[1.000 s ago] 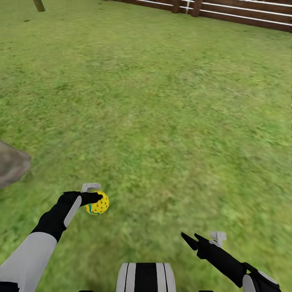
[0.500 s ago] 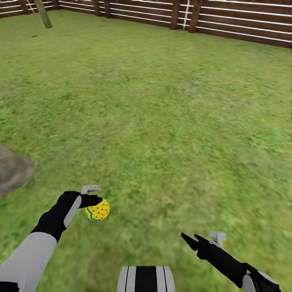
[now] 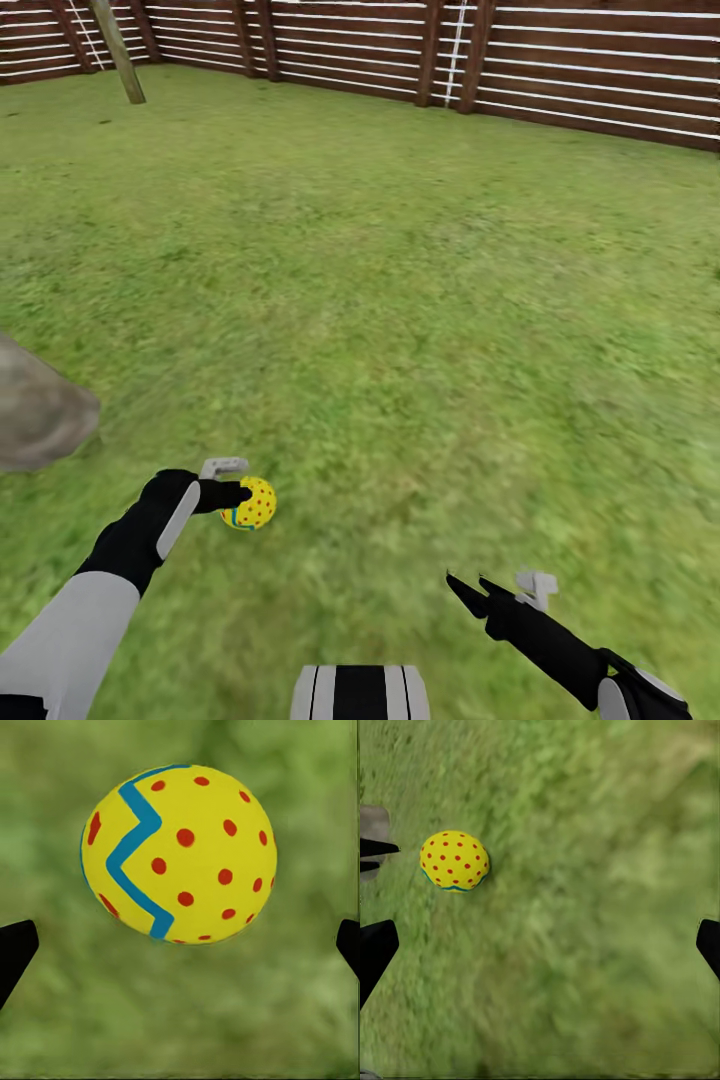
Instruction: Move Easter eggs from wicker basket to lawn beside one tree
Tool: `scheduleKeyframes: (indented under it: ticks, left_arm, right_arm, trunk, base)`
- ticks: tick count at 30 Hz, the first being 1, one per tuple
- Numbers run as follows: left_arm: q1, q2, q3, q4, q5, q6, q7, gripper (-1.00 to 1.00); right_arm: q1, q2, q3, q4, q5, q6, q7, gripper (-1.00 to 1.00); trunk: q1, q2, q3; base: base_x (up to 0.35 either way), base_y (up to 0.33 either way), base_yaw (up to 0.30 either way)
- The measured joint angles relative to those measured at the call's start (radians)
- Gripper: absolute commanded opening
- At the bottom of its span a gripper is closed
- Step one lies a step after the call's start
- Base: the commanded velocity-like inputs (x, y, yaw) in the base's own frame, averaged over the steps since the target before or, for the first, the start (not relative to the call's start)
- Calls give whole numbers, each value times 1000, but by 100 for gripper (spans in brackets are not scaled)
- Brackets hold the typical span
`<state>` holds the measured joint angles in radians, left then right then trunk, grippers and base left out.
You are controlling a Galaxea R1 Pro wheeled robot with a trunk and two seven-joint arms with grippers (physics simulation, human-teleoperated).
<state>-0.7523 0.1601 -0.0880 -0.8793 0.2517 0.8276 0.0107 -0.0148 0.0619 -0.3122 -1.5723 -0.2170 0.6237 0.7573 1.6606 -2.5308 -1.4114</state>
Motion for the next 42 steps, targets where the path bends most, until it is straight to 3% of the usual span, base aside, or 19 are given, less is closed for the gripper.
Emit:
scheduleKeyframes:
  ticks: [13,22,42]
  left_arm:
    - [0,0,0,-47,-1,33,2,100]
    - [0,0,1,-47,-2,44,3,100]
    - [-1,1,7,-30,1,210,2,100]
  right_arm:
    - [0,0,-1,0,1,1,-9,100]
    - [-5,0,-1,1,7,3,-21,100]
    - [-8,0,-3,3,5,3,-24,100]
  trunk:
    - [-6,3,50]
    - [-11,5,87]
    - [-19,10,165]
  base:
    - [-130,0,9]
    - [-3,0,227]
    - [-43,0,288]
